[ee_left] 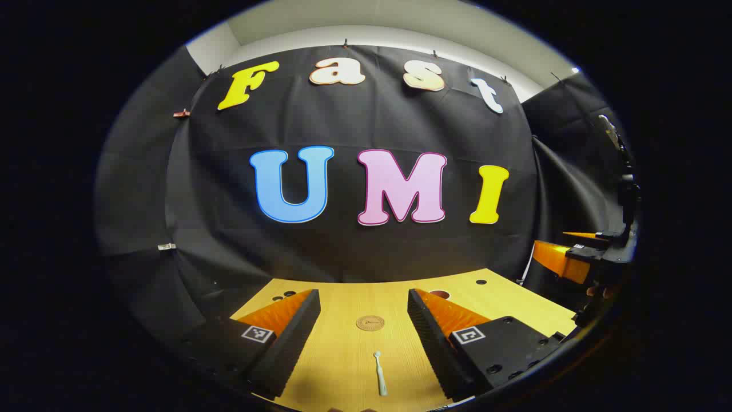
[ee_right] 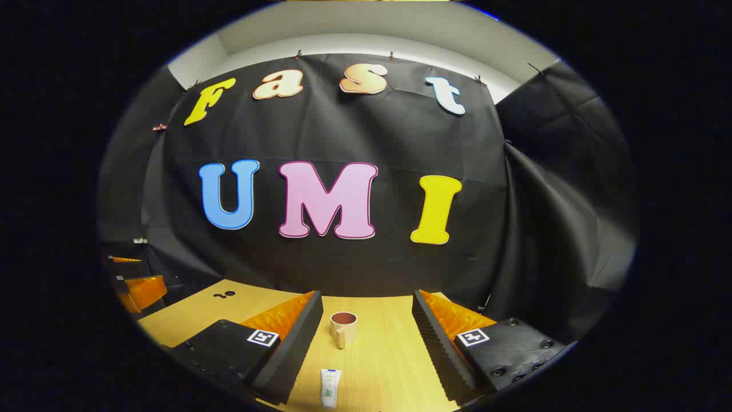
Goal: Put the toothbrush and toothpaste on the desktop into the cup, then pick up the cup and place it on the coaster on the desktop.
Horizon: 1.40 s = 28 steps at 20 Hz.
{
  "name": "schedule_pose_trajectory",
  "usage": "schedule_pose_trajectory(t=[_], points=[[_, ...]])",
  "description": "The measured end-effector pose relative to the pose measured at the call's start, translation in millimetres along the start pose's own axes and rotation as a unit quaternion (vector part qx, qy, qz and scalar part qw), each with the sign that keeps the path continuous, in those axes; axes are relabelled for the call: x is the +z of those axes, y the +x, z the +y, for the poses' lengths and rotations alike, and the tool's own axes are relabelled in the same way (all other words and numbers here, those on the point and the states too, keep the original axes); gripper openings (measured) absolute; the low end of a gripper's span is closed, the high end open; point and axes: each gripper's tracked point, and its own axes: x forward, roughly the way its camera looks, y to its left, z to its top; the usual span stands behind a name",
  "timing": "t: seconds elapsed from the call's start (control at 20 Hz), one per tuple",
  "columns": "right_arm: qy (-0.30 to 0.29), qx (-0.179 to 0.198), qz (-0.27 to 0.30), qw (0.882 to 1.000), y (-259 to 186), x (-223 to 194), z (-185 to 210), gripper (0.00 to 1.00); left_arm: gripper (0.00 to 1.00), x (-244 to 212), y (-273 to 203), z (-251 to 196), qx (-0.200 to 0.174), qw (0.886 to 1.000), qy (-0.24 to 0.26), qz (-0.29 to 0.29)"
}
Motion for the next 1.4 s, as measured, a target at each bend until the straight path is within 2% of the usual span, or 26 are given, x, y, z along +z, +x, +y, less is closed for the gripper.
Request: schedule_pose_trajectory(t=[0.2, 0.4, 0.6, 0.8, 1.05, 1.2, 1.4], points=[[-0.017, 0.017, 0.016, 1.000, -10, -7, 18, 0.97, 0.98, -10, -7, 10, -0.007, 1.000, 0.003, 0.003], [-0.010, 0.038, 0.036, 0.999, -9, -26, 31, 0.97, 0.98, -28, -4, 8, 0.002, 1.000, -0.012, 0.026], [-0.002, 0.035, 0.051, 0.998, -5, -38, 23, 0.96, 0.98, -32, -4, 0, 0.000, 1.000, 0.007, 0.030], [0.006, 0.032, 0.076, 0.997, -2, -53, 17, 0.97, 0.98, -32, 6, -5, 0.001, 1.000, -0.002, 0.031], [-0.004, 0.049, 0.112, 0.992, 6, -78, 29, 0.97, 0.98, -39, 8, -5, 0.006, 0.999, -0.004, 0.039], [-0.002, 0.072, 0.147, 0.986, 12, -100, 47, 0.97, 0.98, -47, 6, 0, 0.012, 0.999, -0.003, 0.049], [-0.012, 0.104, 0.223, 0.969, 20, -144, 69, 0.97, 0.98, -59, 2, 10, 0.030, 0.998, -0.007, 0.062]])
